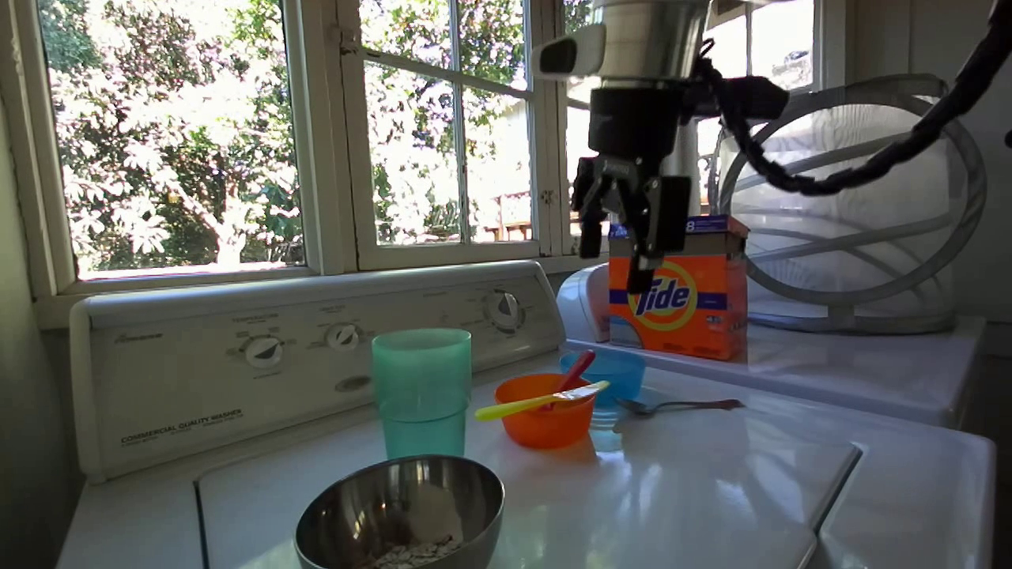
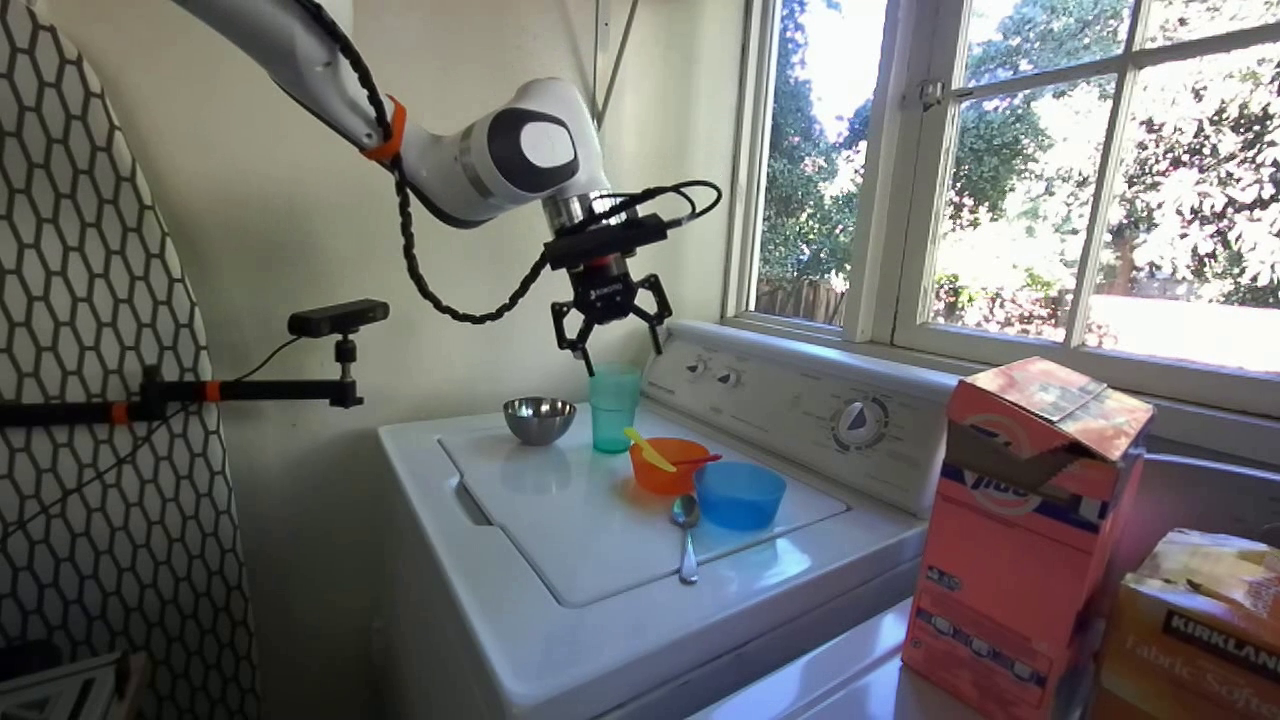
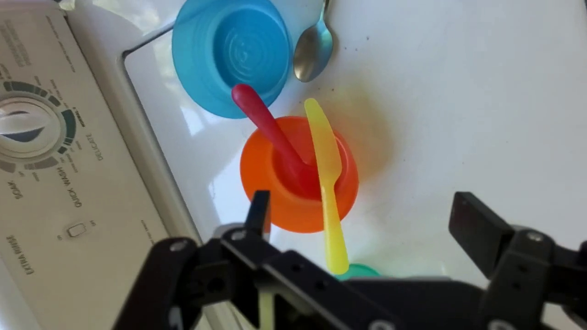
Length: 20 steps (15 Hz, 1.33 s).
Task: Put the yellow knife in the green cup and then use the pink spoon to transfer a spoonful of contents from the silver bowl to the orange bowl
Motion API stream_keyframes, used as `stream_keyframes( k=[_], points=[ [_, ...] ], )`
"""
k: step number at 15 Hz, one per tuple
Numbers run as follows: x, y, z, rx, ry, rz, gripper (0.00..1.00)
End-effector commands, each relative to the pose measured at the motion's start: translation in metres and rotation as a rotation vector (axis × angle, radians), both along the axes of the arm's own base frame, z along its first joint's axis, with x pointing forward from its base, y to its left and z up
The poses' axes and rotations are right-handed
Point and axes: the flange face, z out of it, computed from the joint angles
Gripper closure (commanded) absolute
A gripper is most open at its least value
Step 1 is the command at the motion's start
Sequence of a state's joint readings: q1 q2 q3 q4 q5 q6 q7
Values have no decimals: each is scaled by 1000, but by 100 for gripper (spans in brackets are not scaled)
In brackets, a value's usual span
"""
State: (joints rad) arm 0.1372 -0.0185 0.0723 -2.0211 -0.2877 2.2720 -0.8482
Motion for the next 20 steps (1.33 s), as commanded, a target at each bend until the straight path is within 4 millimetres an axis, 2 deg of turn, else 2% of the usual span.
stream_keyframes(
  k=[1,6,13,17,20],
  points=[
    [43,24,-44,-91,59,95,0],
    [72,48,-81,-99,132,162,0],
    [72,83,-107,-163,173,323,2],
    [76,95,-115,-179,157,365,9],
    [81,95,-118,-170,166,371,9]
  ],
)
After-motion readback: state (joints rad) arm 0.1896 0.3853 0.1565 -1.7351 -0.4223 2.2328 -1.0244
